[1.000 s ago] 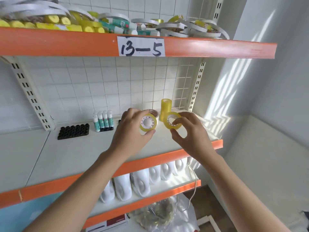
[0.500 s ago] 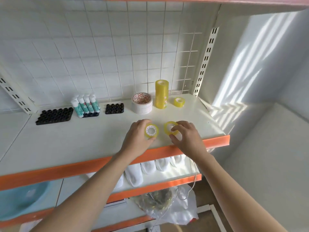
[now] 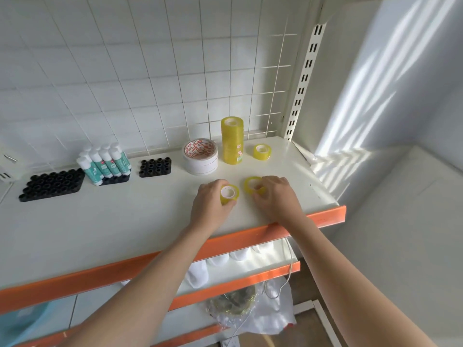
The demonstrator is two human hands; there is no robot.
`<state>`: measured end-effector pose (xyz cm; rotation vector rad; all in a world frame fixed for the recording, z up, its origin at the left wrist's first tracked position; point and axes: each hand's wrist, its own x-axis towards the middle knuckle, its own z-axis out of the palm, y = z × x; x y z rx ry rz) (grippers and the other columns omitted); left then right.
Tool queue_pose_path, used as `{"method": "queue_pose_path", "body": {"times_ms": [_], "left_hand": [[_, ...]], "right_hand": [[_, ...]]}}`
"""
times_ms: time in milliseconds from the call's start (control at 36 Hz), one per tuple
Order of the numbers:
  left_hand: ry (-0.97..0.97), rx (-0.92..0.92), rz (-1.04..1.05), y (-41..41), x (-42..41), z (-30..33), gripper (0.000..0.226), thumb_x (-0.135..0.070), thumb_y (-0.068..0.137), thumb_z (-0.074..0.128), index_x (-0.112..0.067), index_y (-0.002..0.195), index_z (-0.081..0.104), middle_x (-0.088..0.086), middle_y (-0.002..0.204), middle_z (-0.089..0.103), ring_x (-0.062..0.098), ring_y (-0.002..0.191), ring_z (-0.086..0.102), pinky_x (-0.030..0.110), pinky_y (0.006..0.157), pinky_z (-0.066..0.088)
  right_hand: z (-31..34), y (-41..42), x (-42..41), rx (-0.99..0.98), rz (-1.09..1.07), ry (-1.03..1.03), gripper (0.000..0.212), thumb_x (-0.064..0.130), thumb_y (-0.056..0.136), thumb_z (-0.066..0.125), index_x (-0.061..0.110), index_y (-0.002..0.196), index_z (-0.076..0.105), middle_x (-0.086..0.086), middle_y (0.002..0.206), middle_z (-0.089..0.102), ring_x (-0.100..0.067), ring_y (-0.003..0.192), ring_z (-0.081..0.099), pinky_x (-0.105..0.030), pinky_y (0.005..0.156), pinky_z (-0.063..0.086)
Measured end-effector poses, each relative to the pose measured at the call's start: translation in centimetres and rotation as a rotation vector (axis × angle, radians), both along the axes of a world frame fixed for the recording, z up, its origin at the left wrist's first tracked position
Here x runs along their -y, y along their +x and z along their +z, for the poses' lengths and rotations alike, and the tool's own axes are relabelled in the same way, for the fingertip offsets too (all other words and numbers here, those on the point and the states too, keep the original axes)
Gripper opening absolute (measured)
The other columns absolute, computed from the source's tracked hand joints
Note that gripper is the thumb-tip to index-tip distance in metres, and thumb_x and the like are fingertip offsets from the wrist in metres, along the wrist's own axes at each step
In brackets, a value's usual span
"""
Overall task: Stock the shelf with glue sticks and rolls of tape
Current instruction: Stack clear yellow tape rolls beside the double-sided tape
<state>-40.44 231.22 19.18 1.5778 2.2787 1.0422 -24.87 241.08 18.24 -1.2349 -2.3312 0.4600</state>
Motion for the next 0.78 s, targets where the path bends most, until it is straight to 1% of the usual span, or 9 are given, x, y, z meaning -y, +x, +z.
{"method": "queue_pose_path", "body": {"times_ms": [83, 167, 278, 361, 417, 528, 639, 694, 778], "left_hand": [[0.040, 0.021, -0.014, -0.1, -0.7, -0.1, 0.047, -0.019, 0.078, 0.076, -0.013, 0.120, 0.058, 0.003, 0.124, 0.054, 0.022, 0.114, 0.053, 0.029, 0.088, 0.039], [0.059, 0.007, -0.019, 0.1, -1.1, 0.0, 0.043, -0.019, 0.079, 0.075, -0.013, 0.118, 0.057, 0.004, 0.123, 0.051, 0.022, 0.110, 0.056, 0.035, 0.083, 0.045], [0.053, -0.050, -0.068, 0.1, -1.0, -0.5, 0.033, -0.013, 0.082, 0.070, -0.007, 0.114, 0.060, 0.010, 0.117, 0.054, 0.029, 0.108, 0.056, 0.036, 0.084, 0.043], [0.059, -0.102, -0.116, -0.1, -0.3, -0.6, 0.036, -0.004, 0.079, 0.067, -0.005, 0.114, 0.060, 0.013, 0.116, 0.054, 0.034, 0.109, 0.052, 0.039, 0.088, 0.044], [0.069, -0.154, -0.133, -0.4, 0.2, -0.6, 0.036, -0.003, 0.077, 0.064, -0.004, 0.113, 0.060, 0.014, 0.114, 0.056, 0.036, 0.107, 0.052, 0.041, 0.089, 0.045], [0.046, -0.253, -0.109, -1.3, 1.2, -1.0, 0.032, -0.013, 0.075, 0.055, -0.007, 0.105, 0.062, 0.012, 0.102, 0.059, 0.037, 0.098, 0.055, 0.047, 0.080, 0.050], [0.049, -0.311, -0.092, -1.9, 2.0, -1.6, 0.019, -0.014, 0.073, 0.058, -0.010, 0.091, 0.065, 0.007, 0.092, 0.061, 0.034, 0.088, 0.059, 0.043, 0.071, 0.051], [0.060, -0.316, -0.108, -2.1, 2.2, -1.9, 0.019, -0.015, 0.074, 0.056, -0.011, 0.089, 0.065, 0.006, 0.089, 0.061, 0.033, 0.084, 0.060, 0.042, 0.070, 0.051], [0.074, -0.308, -0.112, -2.3, 2.2, -2.0, 0.019, -0.015, 0.074, 0.055, -0.011, 0.089, 0.065, 0.005, 0.089, 0.061, 0.032, 0.085, 0.059, 0.042, 0.070, 0.052]], "right_hand": [[0.4, -0.1, 0.0, -0.003, -0.017, -0.001, 0.022, 0.028, 0.082, 0.068, 0.014, 0.099, 0.070, -0.002, 0.105, 0.065, -0.033, 0.099, 0.055, -0.036, 0.083, 0.045], [0.8, -0.2, 0.0, 0.001, -0.048, -0.017, 0.027, 0.027, 0.083, 0.069, 0.014, 0.107, 0.070, -0.006, 0.117, 0.060, -0.031, 0.107, 0.051, -0.035, 0.087, 0.044], [0.6, -0.1, 0.3, 0.008, -0.037, 0.012, 0.030, 0.029, 0.082, 0.070, 0.015, 0.109, 0.070, -0.008, 0.114, 0.061, -0.034, 0.104, 0.053, -0.041, 0.086, 0.047], [0.6, -0.1, 0.5, 0.003, -0.041, 0.032, 0.029, 0.030, 0.083, 0.070, 0.016, 0.108, 0.070, -0.007, 0.113, 0.061, -0.033, 0.103, 0.053, -0.041, 0.085, 0.047], [0.7, -0.1, 0.5, 0.008, -0.045, 0.036, 0.028, 0.029, 0.083, 0.069, 0.016, 0.108, 0.069, -0.006, 0.113, 0.061, -0.032, 0.103, 0.053, -0.040, 0.085, 0.047], [0.3, -0.1, 0.4, 0.021, -0.047, 0.060, 0.026, 0.026, 0.082, 0.069, 0.015, 0.106, 0.069, -0.007, 0.111, 0.062, -0.034, 0.102, 0.053, -0.041, 0.084, 0.047], [0.2, -0.2, 0.3, 0.030, -0.049, 0.086, 0.025, 0.027, 0.084, 0.067, 0.016, 0.106, 0.069, -0.006, 0.111, 0.061, -0.033, 0.103, 0.053, -0.041, 0.084, 0.047], [0.2, -0.2, 0.4, 0.035, -0.047, 0.084, 0.025, 0.026, 0.084, 0.066, 0.017, 0.107, 0.069, -0.005, 0.112, 0.061, -0.032, 0.103, 0.052, -0.040, 0.085, 0.047], [0.1, -0.1, 0.5, 0.008, -0.044, 0.101, 0.024, 0.023, 0.082, 0.067, 0.016, 0.104, 0.070, -0.006, 0.109, 0.061, -0.033, 0.101, 0.054, -0.040, 0.085, 0.048]]}}
